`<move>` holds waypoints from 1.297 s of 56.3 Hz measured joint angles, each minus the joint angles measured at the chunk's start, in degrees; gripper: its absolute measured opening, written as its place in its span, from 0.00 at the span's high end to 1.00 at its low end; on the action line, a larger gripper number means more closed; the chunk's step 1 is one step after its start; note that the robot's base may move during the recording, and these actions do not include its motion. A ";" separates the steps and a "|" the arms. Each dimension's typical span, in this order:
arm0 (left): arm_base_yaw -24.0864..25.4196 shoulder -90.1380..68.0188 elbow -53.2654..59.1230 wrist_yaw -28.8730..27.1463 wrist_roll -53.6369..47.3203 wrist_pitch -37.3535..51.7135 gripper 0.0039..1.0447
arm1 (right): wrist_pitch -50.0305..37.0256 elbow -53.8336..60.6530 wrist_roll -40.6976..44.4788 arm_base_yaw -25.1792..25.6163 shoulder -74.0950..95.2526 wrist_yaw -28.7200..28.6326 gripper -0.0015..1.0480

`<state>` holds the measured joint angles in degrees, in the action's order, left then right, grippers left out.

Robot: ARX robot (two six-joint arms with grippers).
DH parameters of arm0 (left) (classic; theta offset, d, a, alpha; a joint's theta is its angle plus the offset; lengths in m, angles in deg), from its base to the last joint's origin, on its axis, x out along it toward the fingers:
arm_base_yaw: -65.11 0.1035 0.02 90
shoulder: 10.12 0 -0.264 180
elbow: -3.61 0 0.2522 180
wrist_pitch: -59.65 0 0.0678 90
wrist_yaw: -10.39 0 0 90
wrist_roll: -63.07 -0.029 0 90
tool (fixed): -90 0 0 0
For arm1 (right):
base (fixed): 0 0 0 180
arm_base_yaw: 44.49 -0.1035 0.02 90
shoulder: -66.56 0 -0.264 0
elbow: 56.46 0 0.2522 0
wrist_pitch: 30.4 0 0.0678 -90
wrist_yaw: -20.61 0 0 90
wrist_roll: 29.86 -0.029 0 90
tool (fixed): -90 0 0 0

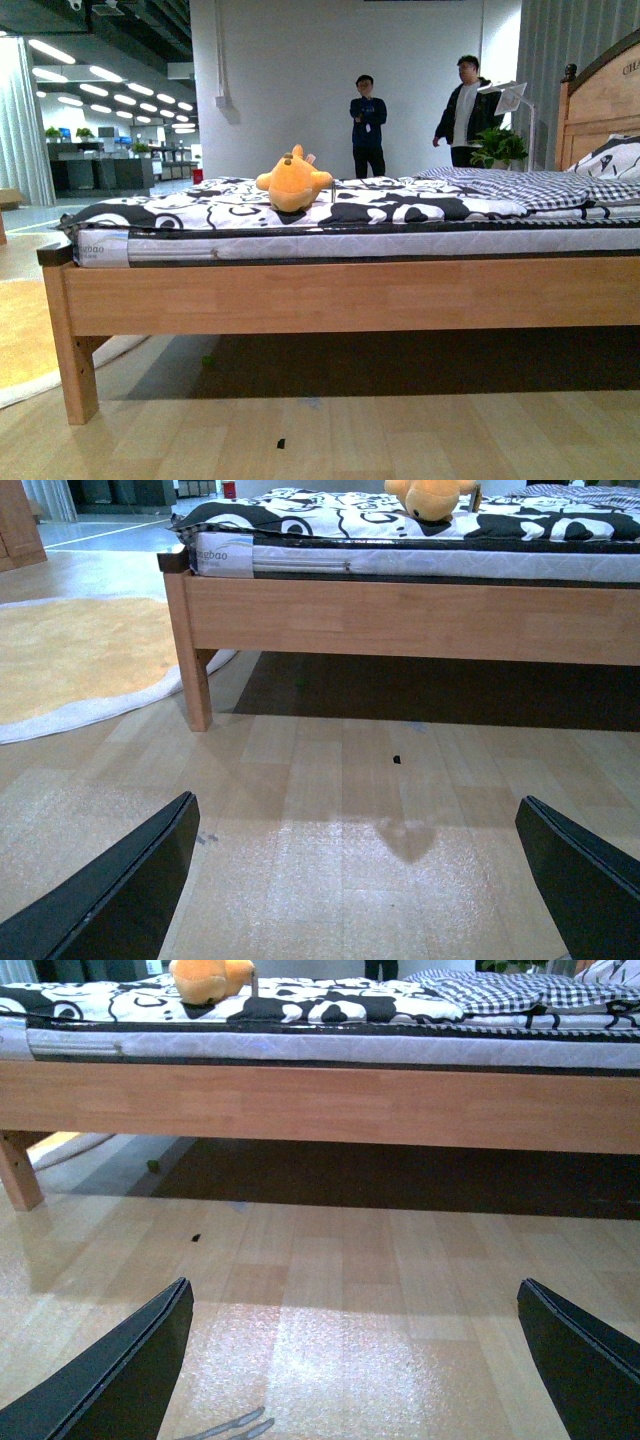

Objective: Put away toys

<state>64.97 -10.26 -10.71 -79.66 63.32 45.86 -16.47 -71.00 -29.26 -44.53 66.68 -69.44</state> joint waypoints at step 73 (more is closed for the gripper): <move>0.00 0.00 0.00 0.00 0.00 0.00 0.06 | 0.02 0.00 0.00 0.00 0.00 0.00 0.06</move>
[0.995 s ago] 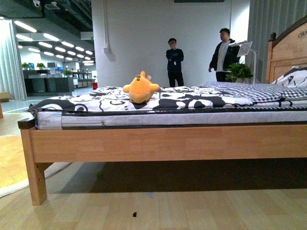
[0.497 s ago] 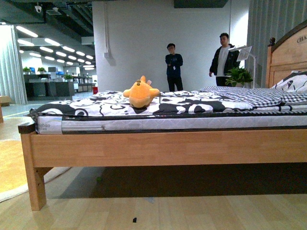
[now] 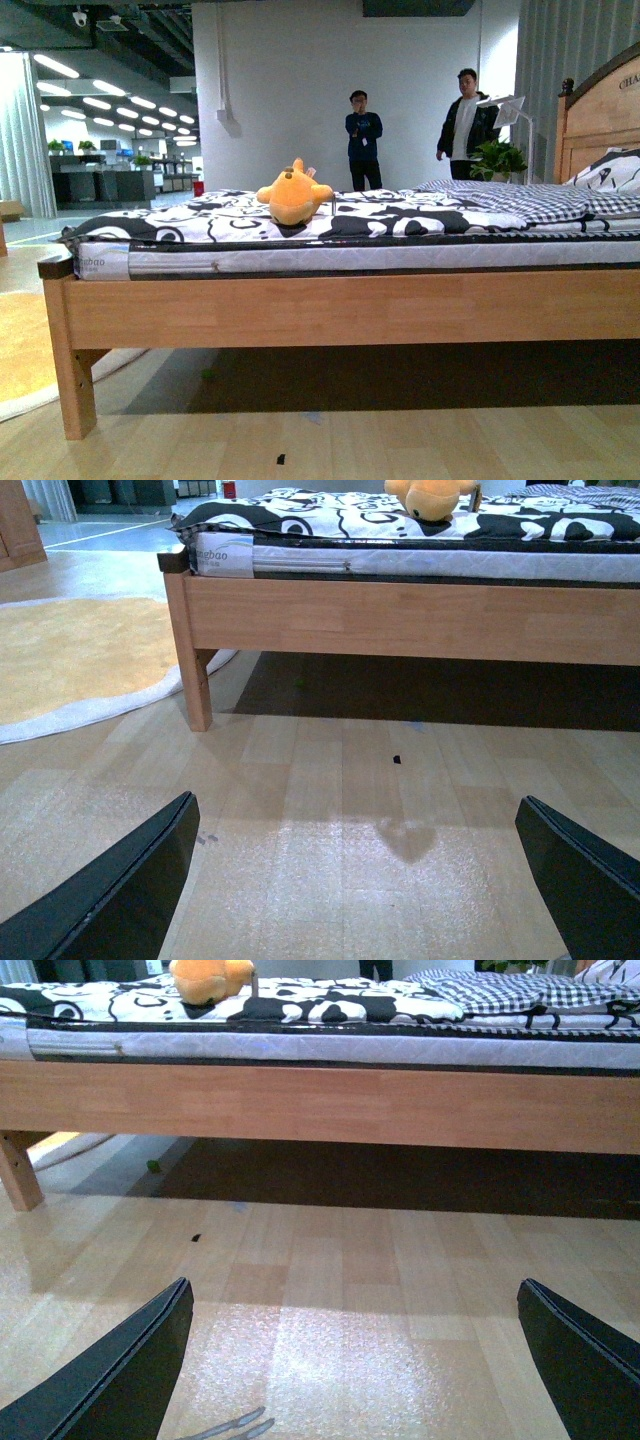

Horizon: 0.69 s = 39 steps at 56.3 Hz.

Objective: Put away toys

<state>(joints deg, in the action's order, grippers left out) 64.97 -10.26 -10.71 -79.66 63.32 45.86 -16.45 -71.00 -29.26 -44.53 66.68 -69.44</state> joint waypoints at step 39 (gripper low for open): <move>0.00 0.00 0.00 0.00 0.00 0.00 0.06 | -0.02 0.00 0.00 0.00 0.00 0.02 0.06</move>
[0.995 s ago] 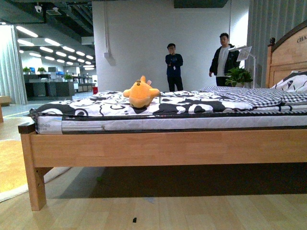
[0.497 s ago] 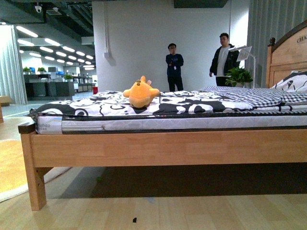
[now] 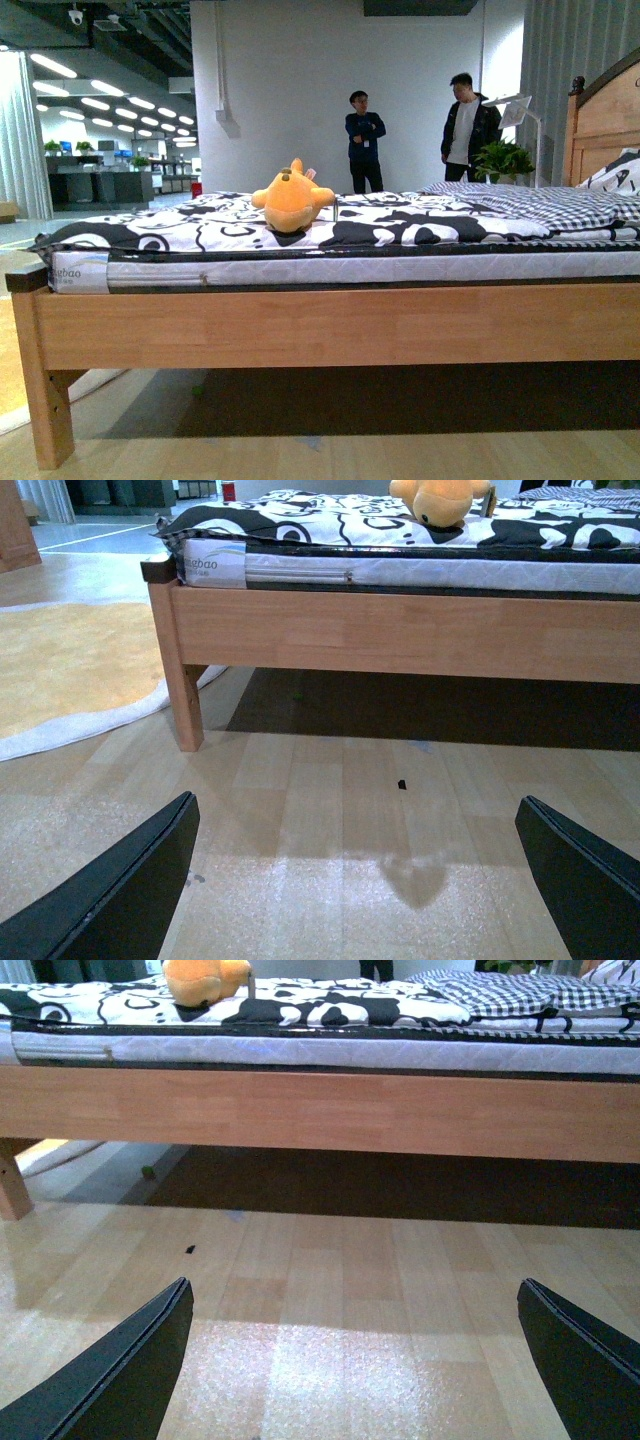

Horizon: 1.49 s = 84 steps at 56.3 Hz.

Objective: Put away toys

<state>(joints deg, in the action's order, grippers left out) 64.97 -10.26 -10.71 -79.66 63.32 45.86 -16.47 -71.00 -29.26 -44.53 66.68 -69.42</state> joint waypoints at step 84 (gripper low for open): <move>0.00 0.02 0.00 0.04 0.02 0.00 0.06 | 0.00 0.00 0.00 0.00 0.00 -0.02 0.06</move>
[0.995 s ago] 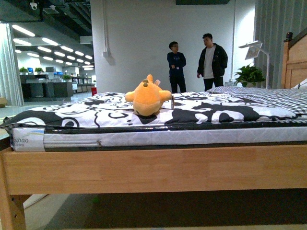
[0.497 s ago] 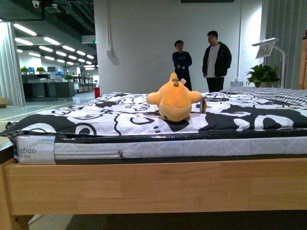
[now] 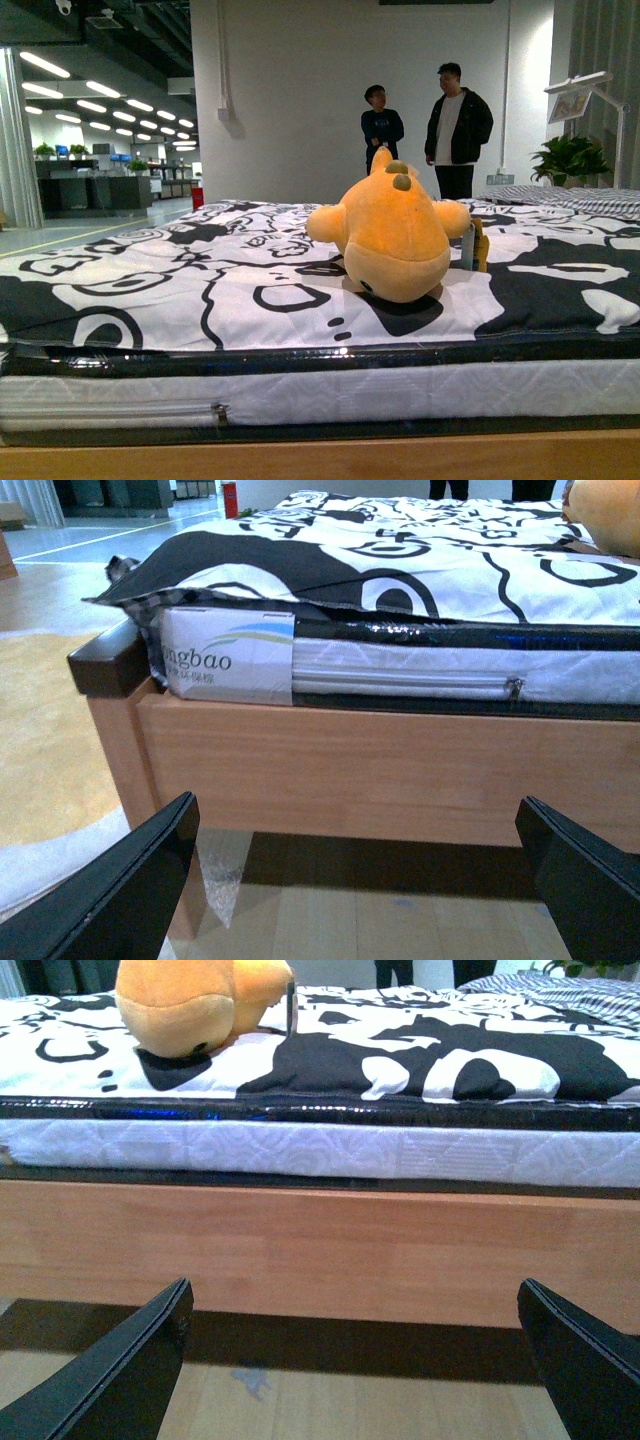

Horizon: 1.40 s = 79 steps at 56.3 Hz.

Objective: Put away toys

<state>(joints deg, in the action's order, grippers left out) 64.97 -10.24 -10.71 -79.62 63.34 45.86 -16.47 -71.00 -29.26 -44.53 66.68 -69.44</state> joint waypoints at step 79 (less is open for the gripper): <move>0.00 -0.02 0.00 -0.02 -0.02 0.00 0.06 | -36.30 -41.44 -6.80 -13.70 69.18 -0.50 0.06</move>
<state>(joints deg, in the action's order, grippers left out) 64.97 -10.26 -10.71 -79.64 63.32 45.86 -52.78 -112.44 -36.06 -58.23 135.85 -69.94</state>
